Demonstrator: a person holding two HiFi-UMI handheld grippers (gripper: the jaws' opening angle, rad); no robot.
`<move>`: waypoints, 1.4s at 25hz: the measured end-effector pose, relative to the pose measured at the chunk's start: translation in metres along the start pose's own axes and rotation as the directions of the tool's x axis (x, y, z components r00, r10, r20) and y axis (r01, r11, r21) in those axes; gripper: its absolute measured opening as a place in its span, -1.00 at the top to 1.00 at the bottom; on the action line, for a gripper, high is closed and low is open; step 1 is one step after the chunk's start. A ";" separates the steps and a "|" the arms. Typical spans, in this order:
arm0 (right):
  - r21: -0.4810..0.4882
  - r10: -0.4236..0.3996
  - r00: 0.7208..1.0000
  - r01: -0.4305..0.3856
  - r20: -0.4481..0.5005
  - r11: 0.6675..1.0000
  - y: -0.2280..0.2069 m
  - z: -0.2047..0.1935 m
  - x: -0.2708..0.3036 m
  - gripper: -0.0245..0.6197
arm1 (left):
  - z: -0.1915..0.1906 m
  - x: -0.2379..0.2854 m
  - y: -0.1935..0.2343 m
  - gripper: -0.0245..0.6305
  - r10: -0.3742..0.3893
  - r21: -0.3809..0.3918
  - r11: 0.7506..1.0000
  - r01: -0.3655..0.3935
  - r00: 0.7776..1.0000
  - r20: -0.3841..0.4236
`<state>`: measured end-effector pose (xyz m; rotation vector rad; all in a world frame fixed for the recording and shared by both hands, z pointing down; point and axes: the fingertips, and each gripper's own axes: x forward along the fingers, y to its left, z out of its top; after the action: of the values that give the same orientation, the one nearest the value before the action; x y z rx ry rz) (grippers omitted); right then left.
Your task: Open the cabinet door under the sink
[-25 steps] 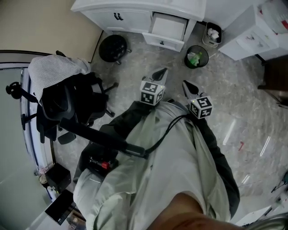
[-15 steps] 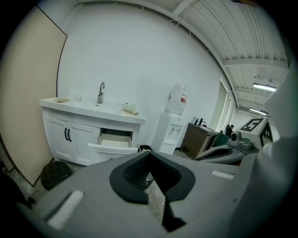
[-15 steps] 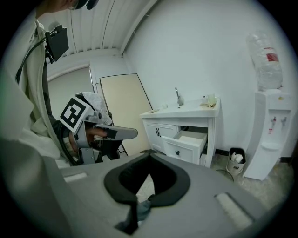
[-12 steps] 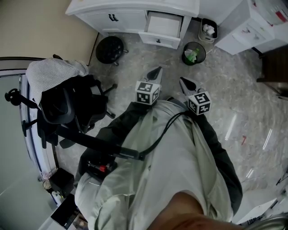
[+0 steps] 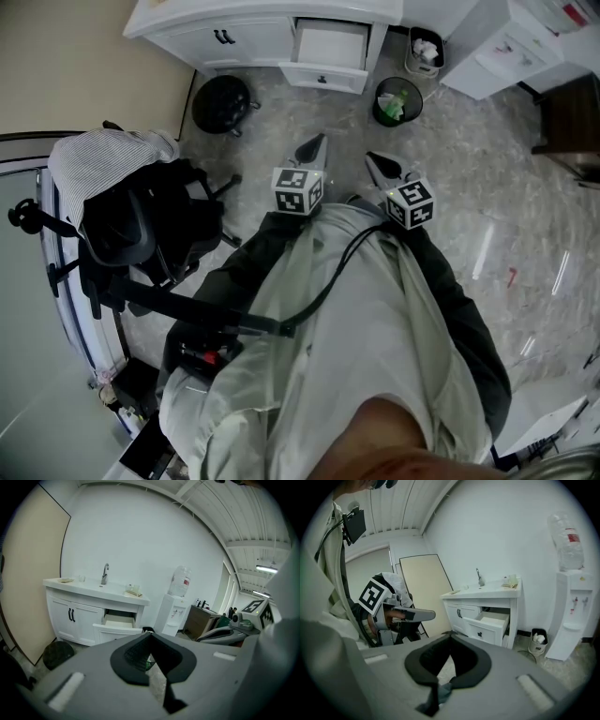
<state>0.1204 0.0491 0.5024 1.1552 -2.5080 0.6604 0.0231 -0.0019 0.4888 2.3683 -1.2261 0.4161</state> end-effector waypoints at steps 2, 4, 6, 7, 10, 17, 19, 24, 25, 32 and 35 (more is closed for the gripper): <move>-0.006 0.008 1.000 -0.008 -0.001 1.000 0.002 0.001 0.002 0.92 | 0.000 -0.002 0.002 0.90 0.007 -0.004 1.000 -0.007 1.000 0.001; -0.010 0.017 1.000 -0.017 -0.005 1.000 0.003 0.002 0.004 0.92 | 0.000 -0.003 0.004 0.90 0.014 -0.009 1.000 -0.014 1.000 0.005; -0.013 0.026 1.000 -0.027 -0.012 1.000 0.005 0.001 0.005 0.92 | 0.000 -0.005 0.006 0.90 0.023 -0.016 1.000 -0.023 1.000 0.008; -0.014 0.030 0.999 -0.030 -0.015 0.999 0.006 0.001 0.006 0.92 | -0.001 -0.006 0.007 0.90 0.027 -0.019 0.999 -0.027 1.000 0.008; -0.020 0.036 0.999 -0.036 -0.021 0.999 0.007 0.000 0.007 0.92 | -0.002 -0.008 0.009 0.90 0.035 -0.025 0.999 -0.035 0.999 0.009; -0.016 0.028 0.999 -0.028 -0.024 0.999 0.004 -0.004 0.003 0.92 | -0.004 -0.005 0.005 0.90 0.028 -0.023 0.999 -0.028 1.000 0.002; -0.013 0.021 1.000 -0.021 -0.021 1.000 0.002 -0.004 0.002 0.92 | -0.005 -0.003 0.002 0.90 0.022 -0.020 1.000 -0.022 1.000 -0.002; 0.001 0.001 1.000 -0.001 -0.014 1.000 -0.004 -0.007 -0.005 0.92 | -0.006 0.002 -0.006 0.90 0.003 -0.008 1.000 -0.003 1.000 -0.012; 0.004 -0.003 1.000 0.003 -0.012 1.000 -0.005 -0.007 -0.006 0.92 | -0.006 0.003 -0.007 0.90 -0.002 -0.006 1.000 0.002 1.000 -0.014; 0.008 -0.007 1.000 0.007 -0.012 1.000 -0.004 -0.009 -0.007 0.92 | -0.008 0.002 -0.008 0.90 -0.002 0.002 1.000 0.002 1.000 -0.024; 0.004 -0.006 1.000 0.006 -0.016 1.000 -0.005 -0.008 -0.009 0.92 | -0.006 0.002 -0.010 0.90 0.002 -0.002 1.000 -0.002 1.000 -0.022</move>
<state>0.1311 0.0561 0.5064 1.1548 -2.4902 0.6711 0.0322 0.0053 0.4926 2.3549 -1.2191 0.4408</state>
